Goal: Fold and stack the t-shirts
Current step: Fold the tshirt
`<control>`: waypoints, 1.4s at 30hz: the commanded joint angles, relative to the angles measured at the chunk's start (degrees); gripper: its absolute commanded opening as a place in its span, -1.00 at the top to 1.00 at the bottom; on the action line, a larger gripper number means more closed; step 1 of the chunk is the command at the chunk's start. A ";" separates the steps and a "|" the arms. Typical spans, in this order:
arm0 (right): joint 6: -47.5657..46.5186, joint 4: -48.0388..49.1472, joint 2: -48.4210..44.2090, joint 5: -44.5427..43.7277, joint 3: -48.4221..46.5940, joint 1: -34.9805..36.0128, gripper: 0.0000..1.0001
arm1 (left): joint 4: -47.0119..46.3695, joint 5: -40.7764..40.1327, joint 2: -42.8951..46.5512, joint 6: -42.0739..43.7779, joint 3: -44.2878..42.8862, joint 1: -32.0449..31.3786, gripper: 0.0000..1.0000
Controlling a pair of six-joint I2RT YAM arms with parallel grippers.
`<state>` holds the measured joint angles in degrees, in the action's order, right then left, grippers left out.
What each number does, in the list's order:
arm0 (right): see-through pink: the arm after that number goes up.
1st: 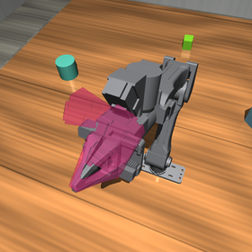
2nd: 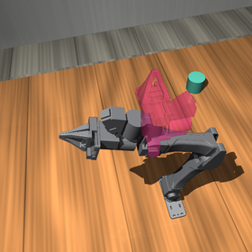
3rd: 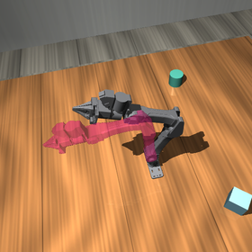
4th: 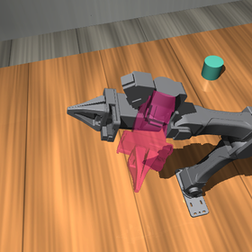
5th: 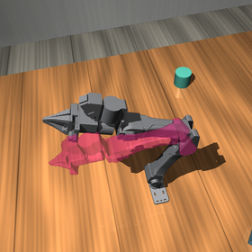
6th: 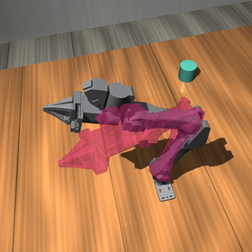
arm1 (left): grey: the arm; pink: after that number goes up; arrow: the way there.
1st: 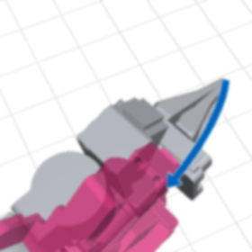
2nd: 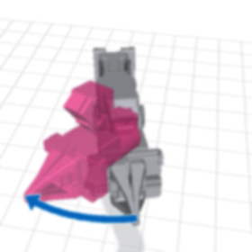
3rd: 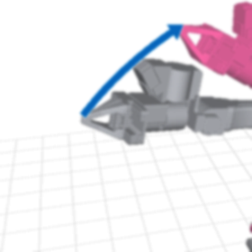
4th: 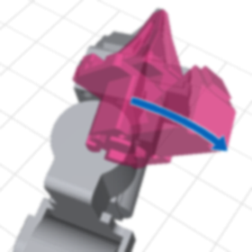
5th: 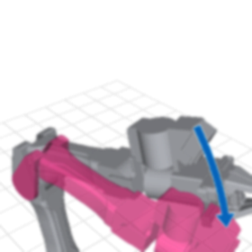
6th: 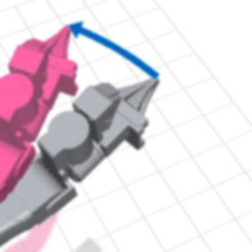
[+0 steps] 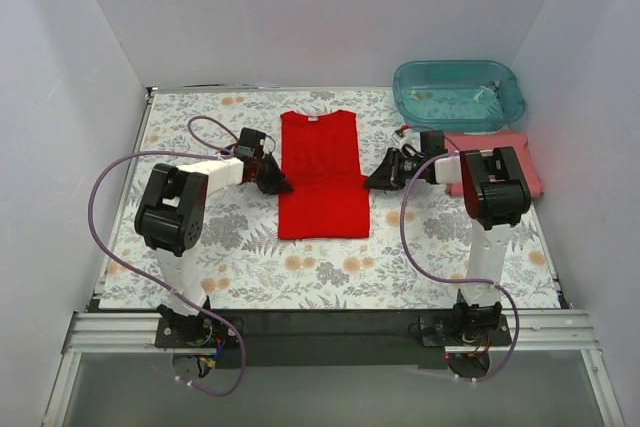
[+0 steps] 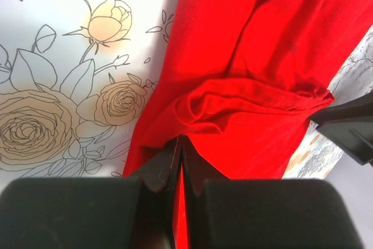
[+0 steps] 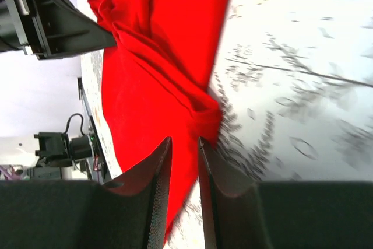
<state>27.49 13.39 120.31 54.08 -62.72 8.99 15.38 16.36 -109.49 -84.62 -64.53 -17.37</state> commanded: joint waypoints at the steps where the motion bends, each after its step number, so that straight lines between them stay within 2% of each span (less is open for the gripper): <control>1: 0.02 0.85 -3.85 -0.92 1.02 -1.79 0.38 | 1.50 -2.65 0.86 1.47 2.04 0.49 0.99; 5: 1.08 1.20 -9.03 0.67 2.77 0.14 0.37 | 1.41 -2.03 3.31 1.56 3.18 0.49 0.97; 10: 0.64 1.29 -9.83 2.16 7.33 4.10 0.37 | 1.93 -0.63 7.44 1.30 3.80 0.49 0.89; 14: 1.08 0.24 -15.60 -0.37 12.17 4.37 0.35 | 5.18 -3.16 16.29 2.70 4.33 0.49 0.66; 15: -0.92 -1.59 -17.20 -3.26 12.79 4.71 0.33 | 7.63 -4.74 18.16 3.31 4.50 0.40 0.54; 17: -4.70 -12.90 -21.67 -8.53 12.01 5.42 0.27 | 9.66 -9.12 24.02 4.72 6.08 0.32 0.37; 18: -8.11 -16.95 -23.18 -15.08 11.66 6.81 0.24 | 11.50 -10.20 25.98 5.34 7.04 0.31 0.23; 19: -9.11 -23.08 -24.58 -18.19 11.48 7.52 0.21 | 12.30 -11.16 27.74 5.78 8.71 0.23 0.18; 21: -10.34 -27.61 -28.80 -27.39 11.57 9.97 0.11 | 15.45 -14.06 32.40 7.36 10.65 -0.04 0.09; 23: -10.52 -32.43 -32.57 -32.53 12.09 11.83 -0.04 | 17.14 -15.65 36.25 8.24 13.80 -0.65 -0.07; 26: -9.73 -37.88 -35.05 -41.49 11.66 16.04 -0.12 | 19.25 -17.67 39.95 8.51 17.67 -1.97 -0.16; 30: -8.41 -40.02 -34.62 -47.83 10.43 20.09 -0.13 | 19.95 -19.17 41.38 8.16 20.14 -4.69 -0.22; 39: -7.10 -40.11 -27.86 -48.81 5.33 25.10 -0.08 | 18.99 -22.78 36.72 7.28 16.72 -11.37 -0.25; 42: -6.92 -40.46 -26.36 -49.16 4.45 26.07 -0.06 | 18.29 -22.78 35.23 6.93 16.37 -12.60 -0.33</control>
<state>19.75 -26.00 93.10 6.52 -55.46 33.98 34.68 -4.12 -73.65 -77.43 -46.26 -28.91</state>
